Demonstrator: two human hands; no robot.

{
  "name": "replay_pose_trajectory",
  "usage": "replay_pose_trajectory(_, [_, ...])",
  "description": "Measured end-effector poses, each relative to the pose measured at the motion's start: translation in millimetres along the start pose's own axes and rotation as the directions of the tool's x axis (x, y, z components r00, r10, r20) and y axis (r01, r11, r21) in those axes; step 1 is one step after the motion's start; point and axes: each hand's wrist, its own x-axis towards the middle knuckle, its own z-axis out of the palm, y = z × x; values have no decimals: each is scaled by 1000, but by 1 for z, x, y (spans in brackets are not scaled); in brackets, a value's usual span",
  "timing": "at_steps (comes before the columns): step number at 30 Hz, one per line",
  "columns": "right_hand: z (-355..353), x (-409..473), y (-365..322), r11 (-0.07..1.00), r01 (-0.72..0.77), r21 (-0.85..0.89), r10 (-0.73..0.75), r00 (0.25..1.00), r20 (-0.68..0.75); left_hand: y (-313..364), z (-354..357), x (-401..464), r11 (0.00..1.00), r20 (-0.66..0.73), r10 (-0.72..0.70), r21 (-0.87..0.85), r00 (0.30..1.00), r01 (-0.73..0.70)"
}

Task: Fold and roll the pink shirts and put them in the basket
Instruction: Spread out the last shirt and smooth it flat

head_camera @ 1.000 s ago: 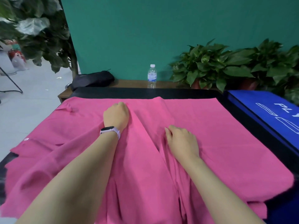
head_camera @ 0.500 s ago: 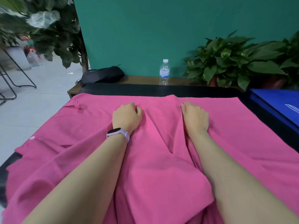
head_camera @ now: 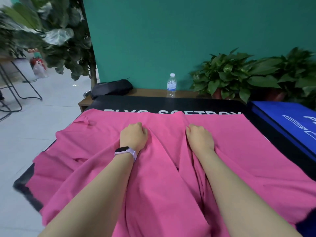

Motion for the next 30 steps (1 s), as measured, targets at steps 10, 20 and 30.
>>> replay_pose_trajectory(10, [-27,-78,2,1000,-8,26,8,1000,-17,-10,-30,-76,999,-36,27,27,999,-26])
replay_pose_trajectory(20, [-40,-88,-4,997,58,47,-55,996,-73,28,-75,-46,994,5,-35,108,999,34])
replay_pose_trajectory(30, [-36,-83,2,989,53,140,-54,999,1,47,-69,37,984,-134,74,173,988,-50])
